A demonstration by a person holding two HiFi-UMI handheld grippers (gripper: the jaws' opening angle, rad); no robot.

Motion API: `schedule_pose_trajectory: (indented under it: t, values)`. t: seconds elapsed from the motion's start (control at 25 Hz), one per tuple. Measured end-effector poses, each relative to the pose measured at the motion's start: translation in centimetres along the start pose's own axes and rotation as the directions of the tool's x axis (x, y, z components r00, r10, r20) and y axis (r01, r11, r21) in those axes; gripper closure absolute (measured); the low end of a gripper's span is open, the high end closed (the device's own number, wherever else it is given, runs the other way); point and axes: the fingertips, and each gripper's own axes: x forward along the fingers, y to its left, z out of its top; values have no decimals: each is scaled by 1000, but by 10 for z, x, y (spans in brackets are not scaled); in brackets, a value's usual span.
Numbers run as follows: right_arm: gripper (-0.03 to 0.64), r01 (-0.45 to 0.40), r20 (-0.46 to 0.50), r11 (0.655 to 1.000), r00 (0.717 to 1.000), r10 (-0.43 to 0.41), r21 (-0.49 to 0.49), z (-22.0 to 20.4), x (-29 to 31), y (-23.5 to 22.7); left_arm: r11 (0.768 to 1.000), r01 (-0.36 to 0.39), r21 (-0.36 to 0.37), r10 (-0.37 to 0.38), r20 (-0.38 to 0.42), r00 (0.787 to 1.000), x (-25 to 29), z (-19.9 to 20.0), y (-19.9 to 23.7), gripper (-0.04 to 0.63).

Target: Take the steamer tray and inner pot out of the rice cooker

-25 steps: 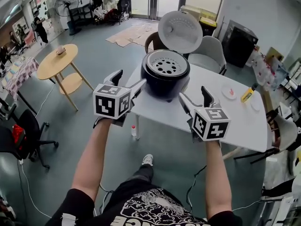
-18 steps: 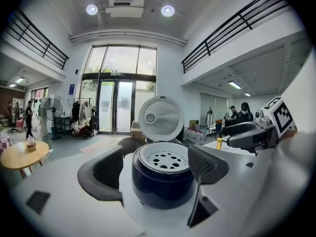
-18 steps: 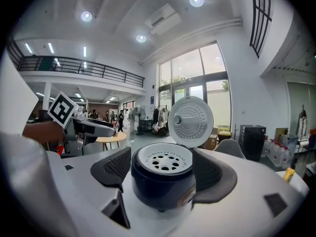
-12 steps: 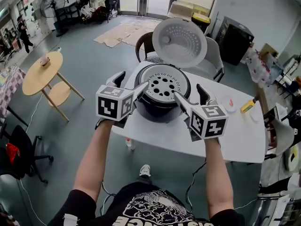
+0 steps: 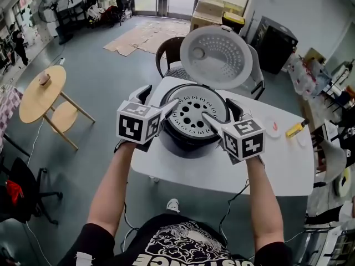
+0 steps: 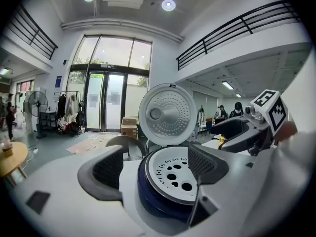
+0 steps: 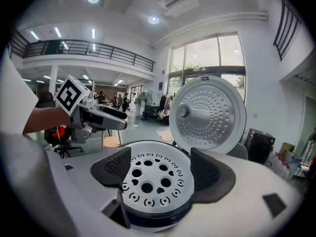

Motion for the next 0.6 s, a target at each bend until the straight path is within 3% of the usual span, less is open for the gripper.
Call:
schedule_pose_trajectory:
  t: [0.28, 0.6]
  values:
    - [230, -148, -182, 981, 975, 124, -127, -12, 28, 6, 1000, 27, 5, -27, -7, 1000, 14, 0, 4, 199]
    - [230, -330, -387, 934, 886, 256, -137, -19, 81, 29, 999, 49, 16, -49, -10, 999, 23, 4, 24, 199]
